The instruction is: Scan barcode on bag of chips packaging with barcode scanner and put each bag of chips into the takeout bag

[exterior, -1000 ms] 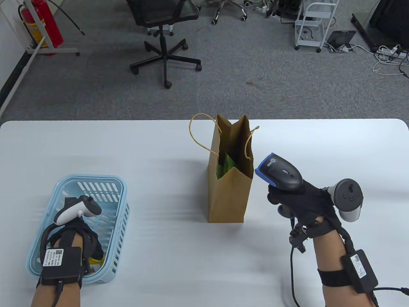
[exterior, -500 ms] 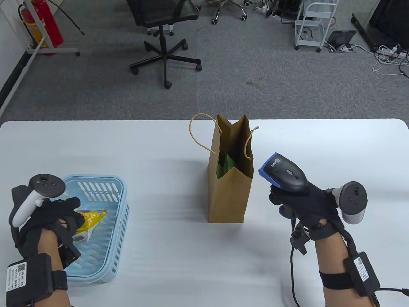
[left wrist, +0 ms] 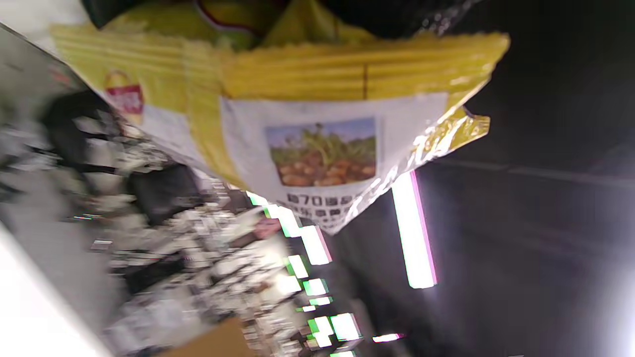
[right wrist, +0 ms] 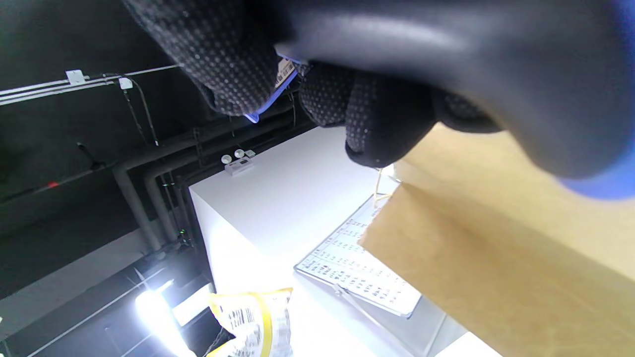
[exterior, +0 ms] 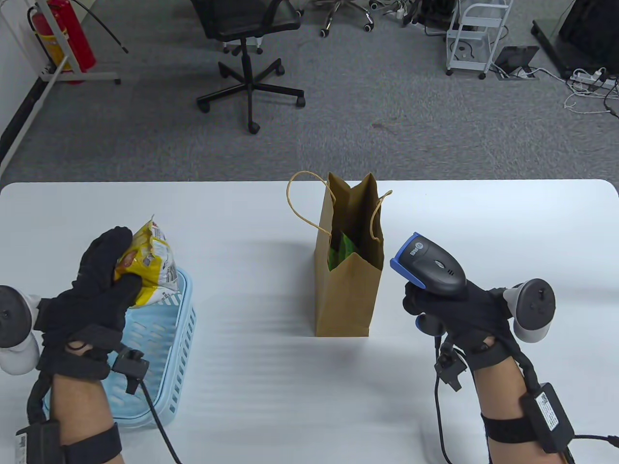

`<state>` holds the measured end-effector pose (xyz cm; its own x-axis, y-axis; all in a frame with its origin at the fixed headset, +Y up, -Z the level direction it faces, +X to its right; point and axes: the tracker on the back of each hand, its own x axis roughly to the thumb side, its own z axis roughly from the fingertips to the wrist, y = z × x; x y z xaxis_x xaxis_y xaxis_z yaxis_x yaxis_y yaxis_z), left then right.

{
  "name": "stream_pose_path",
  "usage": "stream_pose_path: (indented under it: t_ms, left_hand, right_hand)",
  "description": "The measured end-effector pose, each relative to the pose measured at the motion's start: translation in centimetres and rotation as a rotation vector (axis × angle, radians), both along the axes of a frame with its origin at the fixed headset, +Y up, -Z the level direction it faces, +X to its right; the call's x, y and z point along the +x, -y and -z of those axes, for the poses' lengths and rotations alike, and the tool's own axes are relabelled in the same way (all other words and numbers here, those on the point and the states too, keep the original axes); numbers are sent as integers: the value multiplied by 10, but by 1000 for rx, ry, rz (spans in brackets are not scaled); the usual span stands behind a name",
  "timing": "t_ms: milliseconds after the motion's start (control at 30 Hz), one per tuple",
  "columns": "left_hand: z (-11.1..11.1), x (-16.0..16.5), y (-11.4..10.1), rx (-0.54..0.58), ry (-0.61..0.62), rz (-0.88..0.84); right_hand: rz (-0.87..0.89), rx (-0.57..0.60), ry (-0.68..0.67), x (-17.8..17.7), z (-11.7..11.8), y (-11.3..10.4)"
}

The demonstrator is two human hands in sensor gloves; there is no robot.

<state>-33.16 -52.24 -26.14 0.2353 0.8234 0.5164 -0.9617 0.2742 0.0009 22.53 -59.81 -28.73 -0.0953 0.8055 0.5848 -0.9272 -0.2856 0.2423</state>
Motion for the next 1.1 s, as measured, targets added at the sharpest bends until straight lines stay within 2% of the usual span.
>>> stream_pose_path:
  t_ms: [67, 233, 567, 800, 1100]
  left_hand:
    - [4, 20, 1, 72, 62, -81]
    - [14, 67, 8, 165, 147, -171]
    - [22, 151, 16, 286, 211, -162]
    - [26, 179, 48, 290, 227, -145]
    - [26, 192, 62, 275, 203, -85]
  right_hand:
    - [16, 10, -18, -2, -3, -3]
    - [12, 41, -55, -9, -12, -10]
    - [-19, 93, -119, -26, -23, -17]
    - [-47, 111, -158, -38, -27, -18]
    - [-105, 120, -178, -53, -30, -14]
